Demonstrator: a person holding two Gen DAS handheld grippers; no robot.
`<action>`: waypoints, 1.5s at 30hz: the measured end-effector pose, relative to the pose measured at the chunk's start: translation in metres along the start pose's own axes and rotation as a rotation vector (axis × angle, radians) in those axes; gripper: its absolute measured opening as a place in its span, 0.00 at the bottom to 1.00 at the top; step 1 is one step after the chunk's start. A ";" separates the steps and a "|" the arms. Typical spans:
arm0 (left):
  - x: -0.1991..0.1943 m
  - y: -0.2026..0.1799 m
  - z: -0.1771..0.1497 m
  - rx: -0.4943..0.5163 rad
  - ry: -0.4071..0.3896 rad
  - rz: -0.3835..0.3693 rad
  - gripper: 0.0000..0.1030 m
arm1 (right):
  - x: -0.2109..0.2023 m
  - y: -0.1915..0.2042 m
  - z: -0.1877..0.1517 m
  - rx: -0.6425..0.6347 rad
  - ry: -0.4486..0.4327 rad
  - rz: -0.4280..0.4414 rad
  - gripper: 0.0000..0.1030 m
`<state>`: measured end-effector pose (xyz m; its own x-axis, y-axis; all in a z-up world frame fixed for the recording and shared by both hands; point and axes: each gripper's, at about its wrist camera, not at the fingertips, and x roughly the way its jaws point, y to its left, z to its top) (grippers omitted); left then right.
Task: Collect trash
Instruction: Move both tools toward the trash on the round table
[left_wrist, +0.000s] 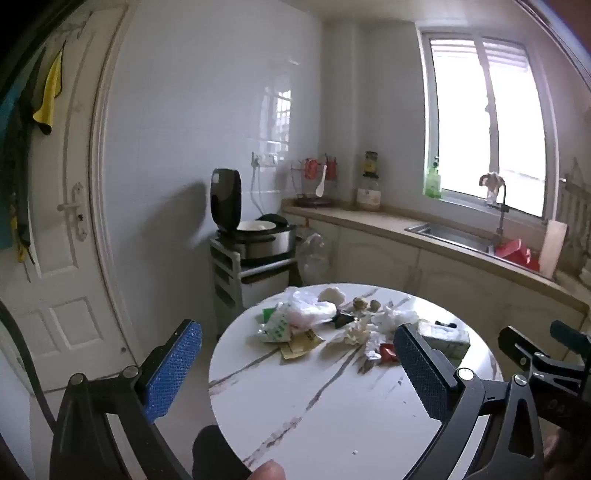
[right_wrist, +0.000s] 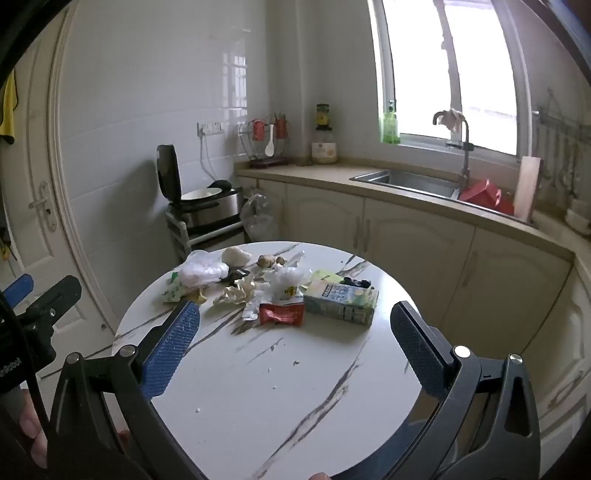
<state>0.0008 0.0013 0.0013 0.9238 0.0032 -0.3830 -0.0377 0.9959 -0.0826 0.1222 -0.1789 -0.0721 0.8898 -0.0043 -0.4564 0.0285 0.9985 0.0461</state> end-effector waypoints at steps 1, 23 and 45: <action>0.001 0.001 0.001 -0.002 -0.003 -0.005 0.99 | 0.000 0.000 0.000 0.003 -0.002 0.002 1.00; -0.016 -0.005 -0.002 0.030 -0.057 0.032 0.99 | -0.011 -0.003 0.014 0.020 -0.066 -0.022 1.00; -0.003 -0.008 0.002 0.034 -0.041 0.054 0.99 | 0.003 -0.002 0.017 0.025 -0.072 0.013 1.00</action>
<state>-0.0014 -0.0063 0.0050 0.9356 0.0597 -0.3480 -0.0753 0.9967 -0.0315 0.1323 -0.1819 -0.0583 0.9207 0.0034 -0.3902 0.0275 0.9969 0.0735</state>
